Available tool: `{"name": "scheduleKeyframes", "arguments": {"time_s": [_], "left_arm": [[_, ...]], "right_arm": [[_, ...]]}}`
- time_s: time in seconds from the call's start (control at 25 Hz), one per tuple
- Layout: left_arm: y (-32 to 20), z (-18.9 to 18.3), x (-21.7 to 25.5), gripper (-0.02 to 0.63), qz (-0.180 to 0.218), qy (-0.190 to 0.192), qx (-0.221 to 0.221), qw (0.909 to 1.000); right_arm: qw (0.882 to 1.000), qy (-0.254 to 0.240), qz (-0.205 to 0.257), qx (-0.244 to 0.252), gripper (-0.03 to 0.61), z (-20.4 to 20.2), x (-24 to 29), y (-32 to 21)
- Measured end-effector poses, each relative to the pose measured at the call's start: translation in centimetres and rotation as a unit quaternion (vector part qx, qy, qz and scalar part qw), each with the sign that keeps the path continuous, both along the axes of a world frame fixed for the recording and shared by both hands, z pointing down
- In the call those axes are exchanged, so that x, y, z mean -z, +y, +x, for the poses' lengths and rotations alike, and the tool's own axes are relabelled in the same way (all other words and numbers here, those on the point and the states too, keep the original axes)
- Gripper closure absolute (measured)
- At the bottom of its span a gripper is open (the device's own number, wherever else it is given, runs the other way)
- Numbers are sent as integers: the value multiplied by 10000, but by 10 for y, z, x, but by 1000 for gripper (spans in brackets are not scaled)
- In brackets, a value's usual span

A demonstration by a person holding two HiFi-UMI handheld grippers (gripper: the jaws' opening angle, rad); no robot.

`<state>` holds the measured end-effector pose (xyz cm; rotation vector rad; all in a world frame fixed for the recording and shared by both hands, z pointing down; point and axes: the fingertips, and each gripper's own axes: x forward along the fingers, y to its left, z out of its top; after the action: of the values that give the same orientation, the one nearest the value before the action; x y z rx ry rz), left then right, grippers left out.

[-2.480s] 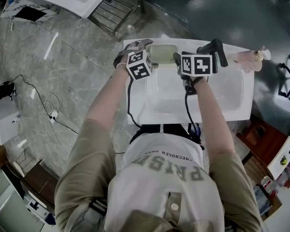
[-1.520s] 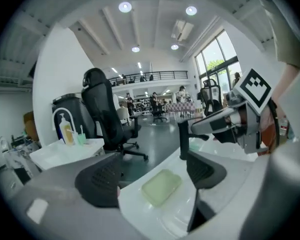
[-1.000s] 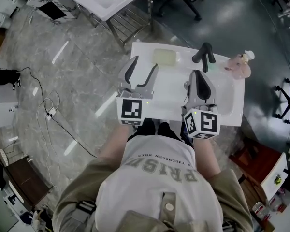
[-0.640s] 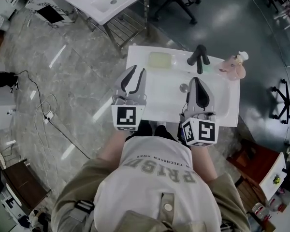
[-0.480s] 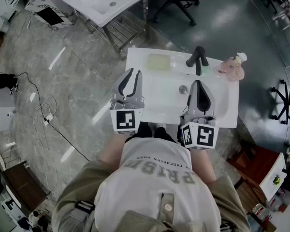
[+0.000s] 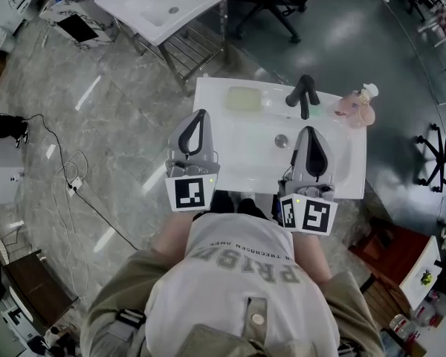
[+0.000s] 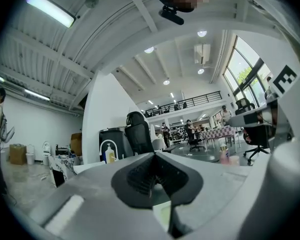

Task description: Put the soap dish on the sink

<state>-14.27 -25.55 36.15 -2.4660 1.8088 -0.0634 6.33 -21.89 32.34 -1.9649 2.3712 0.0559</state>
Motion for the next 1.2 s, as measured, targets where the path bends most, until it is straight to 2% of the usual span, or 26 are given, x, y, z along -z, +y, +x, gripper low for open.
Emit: {"name": "scheduleKeyframes", "arguments": {"time_s": [0.32, 0.48, 0.76, 0.92, 1.08, 1.2], "left_arm": [[0, 1, 18, 607, 348, -26, -93, 9993], [1, 2, 22, 607, 440, -148, -120, 9988], [1, 4, 32, 607, 757, -634, -240, 9948], [-1, 2, 27, 607, 652, -592, -213, 9959], [-2, 3, 26, 607, 659, -706, -263, 9950], [-3, 3, 26, 607, 652, -607, -245, 9957]], "right_arm": [[9996, 45, 247, 140, 574, -7, 8, 2], [9992, 238, 286, 164, 577, -10, 9, 0], [9991, 260, 271, 214, 580, -9, 8, -3], [9984, 376, 319, 267, 580, -11, 8, -3], [9983, 383, 332, 272, 580, -13, 8, -4], [9981, 412, 384, 266, 580, -15, 11, -6]]}}
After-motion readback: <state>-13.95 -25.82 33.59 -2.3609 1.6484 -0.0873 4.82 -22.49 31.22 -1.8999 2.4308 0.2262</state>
